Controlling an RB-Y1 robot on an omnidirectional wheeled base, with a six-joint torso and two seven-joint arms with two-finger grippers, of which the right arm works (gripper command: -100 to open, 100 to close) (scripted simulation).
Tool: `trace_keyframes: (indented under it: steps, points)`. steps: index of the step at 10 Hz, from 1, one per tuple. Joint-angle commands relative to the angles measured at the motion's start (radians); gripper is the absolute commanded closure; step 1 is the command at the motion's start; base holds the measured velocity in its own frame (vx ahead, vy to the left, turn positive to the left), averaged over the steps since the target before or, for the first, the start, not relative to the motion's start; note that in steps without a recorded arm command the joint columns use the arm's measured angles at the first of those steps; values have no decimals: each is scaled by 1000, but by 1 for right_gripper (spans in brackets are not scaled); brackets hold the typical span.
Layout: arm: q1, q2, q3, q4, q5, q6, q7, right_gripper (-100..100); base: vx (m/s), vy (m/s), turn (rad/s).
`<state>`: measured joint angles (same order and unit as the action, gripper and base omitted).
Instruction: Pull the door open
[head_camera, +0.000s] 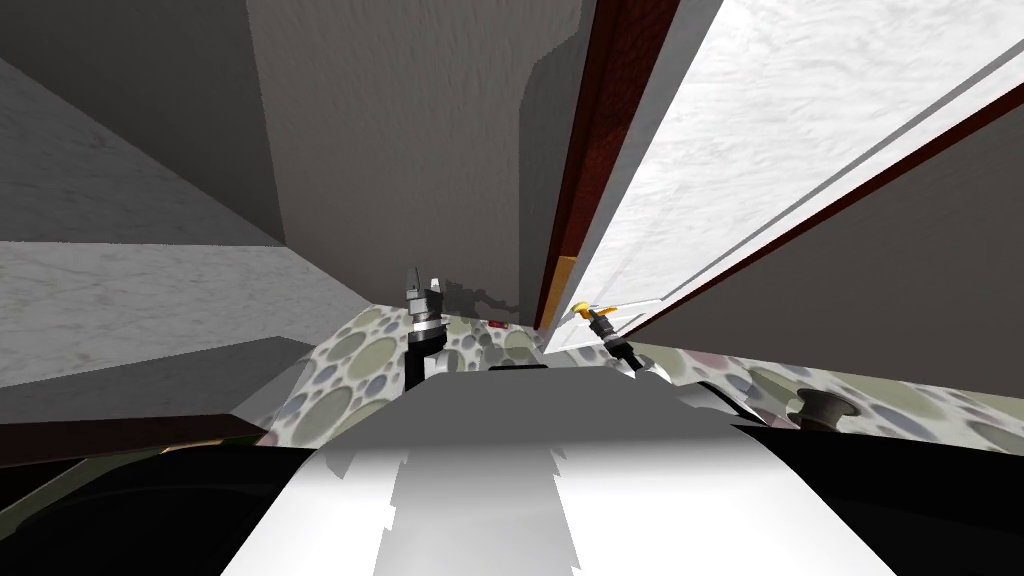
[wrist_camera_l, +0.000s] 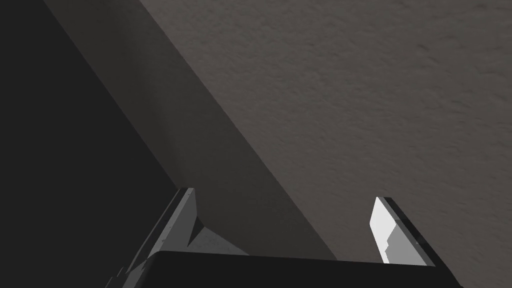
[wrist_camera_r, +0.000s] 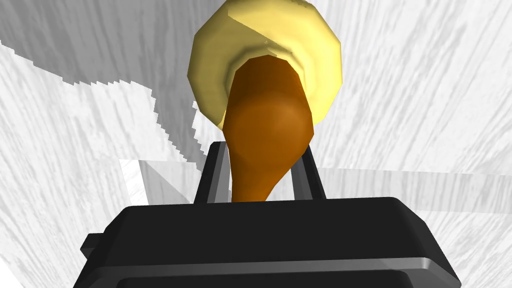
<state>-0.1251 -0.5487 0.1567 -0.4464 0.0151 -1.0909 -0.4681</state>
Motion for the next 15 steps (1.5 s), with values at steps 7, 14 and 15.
trace_keyframes:
  steps: [7, 14, 15]
  points:
    - [17, -23, 14, 44, 7, -80, -25, 100, -133, -73, 103]
    - [60, -55, 19, 74, 6, -169, -43, 100, -122, -67, 128]
    - [66, -59, 20, 77, 6, -180, -45, 100, -243, -95, 214]
